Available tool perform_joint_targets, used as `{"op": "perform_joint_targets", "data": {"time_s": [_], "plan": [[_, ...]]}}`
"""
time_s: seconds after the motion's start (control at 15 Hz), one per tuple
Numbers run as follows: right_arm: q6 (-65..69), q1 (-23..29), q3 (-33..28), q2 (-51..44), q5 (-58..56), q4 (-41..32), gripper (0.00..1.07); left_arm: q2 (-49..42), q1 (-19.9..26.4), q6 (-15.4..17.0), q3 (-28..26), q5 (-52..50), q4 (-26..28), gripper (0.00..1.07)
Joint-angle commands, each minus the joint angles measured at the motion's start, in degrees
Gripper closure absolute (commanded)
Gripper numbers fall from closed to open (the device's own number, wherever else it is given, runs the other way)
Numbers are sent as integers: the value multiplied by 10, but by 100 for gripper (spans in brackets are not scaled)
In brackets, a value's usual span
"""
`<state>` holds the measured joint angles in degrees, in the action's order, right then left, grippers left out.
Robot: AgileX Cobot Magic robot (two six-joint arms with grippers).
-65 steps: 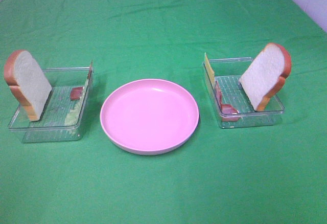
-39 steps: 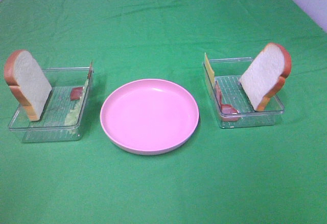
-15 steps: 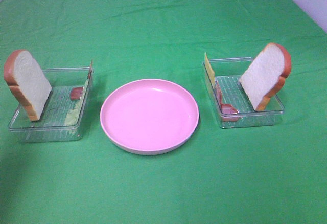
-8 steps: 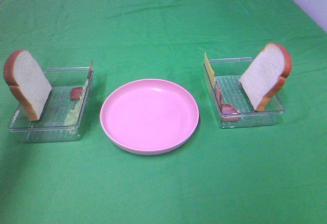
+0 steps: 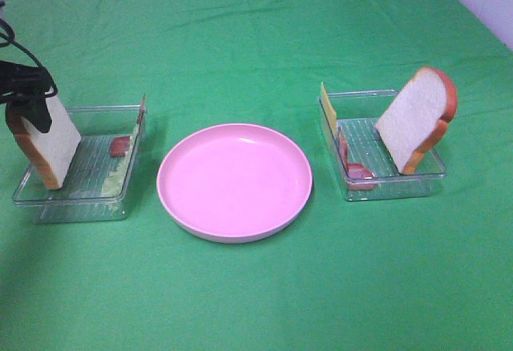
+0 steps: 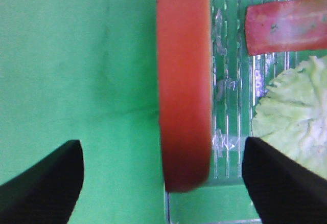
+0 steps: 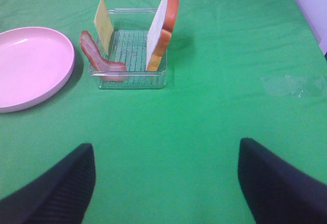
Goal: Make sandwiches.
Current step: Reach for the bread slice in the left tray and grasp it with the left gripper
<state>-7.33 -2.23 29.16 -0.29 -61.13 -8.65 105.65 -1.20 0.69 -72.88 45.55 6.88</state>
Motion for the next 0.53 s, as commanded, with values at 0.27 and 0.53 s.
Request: {"op": "perform_joint_targets", "data": {"time_s": [0.27, 0.53], "plan": [[5, -3, -1, -9, 6, 0, 34, 18, -3, 5, -3, -89, 2, 50], [5, -3, -1, -9, 6, 0, 34, 18, -3, 5, -3, -97, 3, 72]]}}
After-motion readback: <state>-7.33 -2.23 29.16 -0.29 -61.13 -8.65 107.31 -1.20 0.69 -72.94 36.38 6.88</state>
